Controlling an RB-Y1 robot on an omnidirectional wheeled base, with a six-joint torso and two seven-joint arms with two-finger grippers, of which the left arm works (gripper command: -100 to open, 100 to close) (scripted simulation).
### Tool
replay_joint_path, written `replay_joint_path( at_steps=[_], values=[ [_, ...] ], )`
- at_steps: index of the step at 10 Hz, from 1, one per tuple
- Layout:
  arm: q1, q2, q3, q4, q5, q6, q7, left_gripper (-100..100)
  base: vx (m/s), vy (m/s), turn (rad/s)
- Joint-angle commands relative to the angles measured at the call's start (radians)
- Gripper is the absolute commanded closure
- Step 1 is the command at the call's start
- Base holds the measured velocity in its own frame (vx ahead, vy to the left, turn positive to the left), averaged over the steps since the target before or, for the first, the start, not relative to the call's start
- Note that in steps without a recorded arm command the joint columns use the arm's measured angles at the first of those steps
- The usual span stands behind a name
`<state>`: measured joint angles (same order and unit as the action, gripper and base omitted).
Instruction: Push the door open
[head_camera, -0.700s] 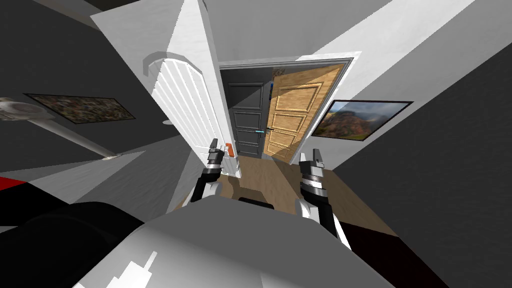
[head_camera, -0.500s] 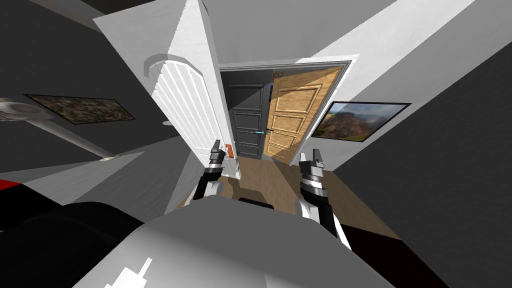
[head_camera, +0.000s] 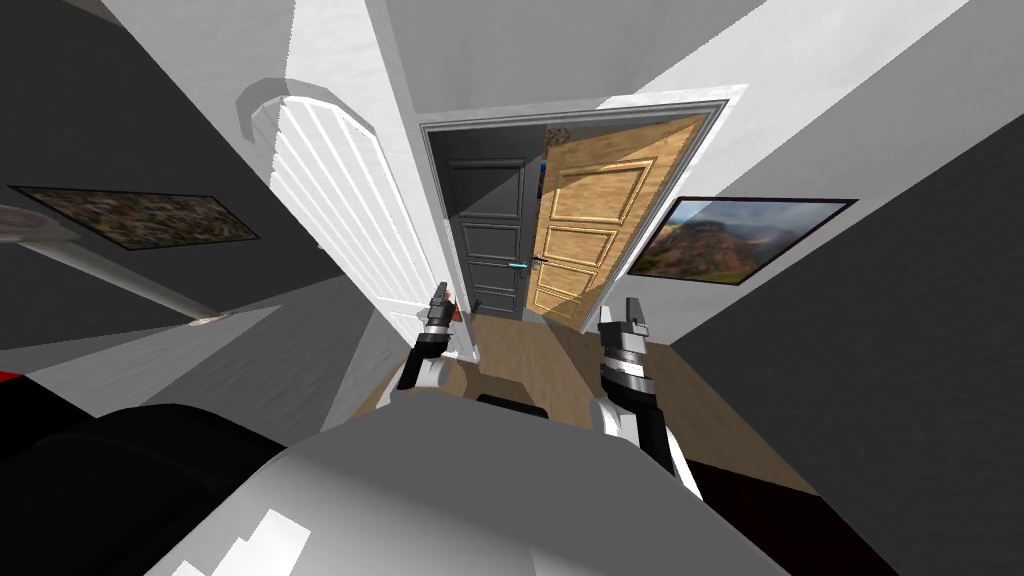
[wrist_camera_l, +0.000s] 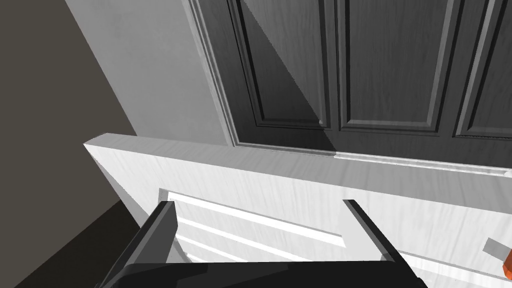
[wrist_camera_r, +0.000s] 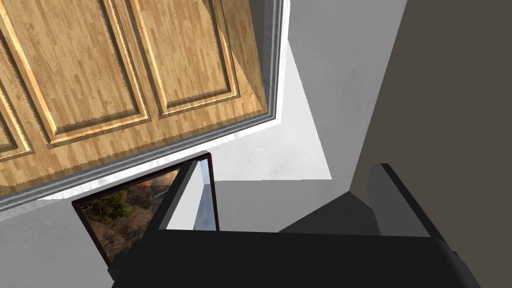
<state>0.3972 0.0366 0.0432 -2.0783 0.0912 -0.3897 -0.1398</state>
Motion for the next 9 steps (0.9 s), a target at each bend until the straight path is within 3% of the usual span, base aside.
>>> replay_joint_path(
  at_steps=[1,9],
  values=[
    [-0.033,0.005,0.004,0.05,0.0,-0.004,-0.002,-100,0.122,0.017,-0.003],
    [-0.164,0.024,0.021,0.26,0.002,-0.016,-0.006,-100,0.102,-0.01,-0.004]
  ],
)
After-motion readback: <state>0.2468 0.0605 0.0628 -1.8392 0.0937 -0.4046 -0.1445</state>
